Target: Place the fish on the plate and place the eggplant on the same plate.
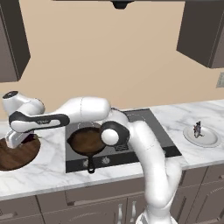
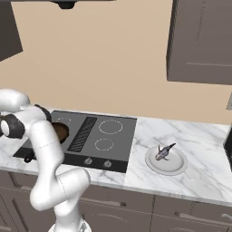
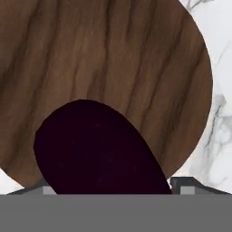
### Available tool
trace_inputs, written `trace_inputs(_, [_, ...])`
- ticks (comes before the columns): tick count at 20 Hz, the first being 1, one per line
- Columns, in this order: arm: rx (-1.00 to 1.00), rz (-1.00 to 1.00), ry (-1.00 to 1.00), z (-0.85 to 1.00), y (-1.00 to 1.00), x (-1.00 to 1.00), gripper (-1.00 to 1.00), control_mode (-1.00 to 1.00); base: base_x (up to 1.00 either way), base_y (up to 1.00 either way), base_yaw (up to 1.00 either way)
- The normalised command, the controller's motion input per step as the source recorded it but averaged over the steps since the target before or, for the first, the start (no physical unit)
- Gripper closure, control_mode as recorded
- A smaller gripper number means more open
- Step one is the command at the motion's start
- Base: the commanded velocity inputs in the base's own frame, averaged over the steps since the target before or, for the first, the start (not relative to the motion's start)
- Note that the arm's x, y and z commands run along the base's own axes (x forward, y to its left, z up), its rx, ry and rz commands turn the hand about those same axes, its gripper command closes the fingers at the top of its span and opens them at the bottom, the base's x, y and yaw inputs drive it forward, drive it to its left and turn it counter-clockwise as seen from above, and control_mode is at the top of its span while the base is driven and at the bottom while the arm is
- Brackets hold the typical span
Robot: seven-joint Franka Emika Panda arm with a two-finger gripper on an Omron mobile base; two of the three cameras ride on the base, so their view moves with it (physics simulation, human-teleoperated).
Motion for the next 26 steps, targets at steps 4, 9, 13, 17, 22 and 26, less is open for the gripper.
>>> trace_inputs(4, [0.01,-0.04,-0.05,0.20,-1.00,-0.67,1.00,-1.00,0.00,0.00,0.00])
trace_inputs(9, [0.08,-0.05,0.00,0.27,-1.00,-0.33,1.00,-1.00,0.00,0.00,0.00])
trace_inputs(13, [0.21,-0.09,0.12,0.33,-1.00,0.11,1.00,-1.00,0.00,0.00,0.00])
trace_inputs(17, [0.23,-0.17,0.13,0.06,-1.00,0.60,1.00,-1.00,0.00,0.00,0.00])
trace_inputs(22, [0.04,-0.11,0.11,0.31,-1.00,0.97,1.00,-1.00,0.00,0.00,0.00])
trace_inputs(26, [-0.11,-0.28,0.26,0.04,-1.00,0.95,1.00,-1.00,0.00,0.00,0.00])
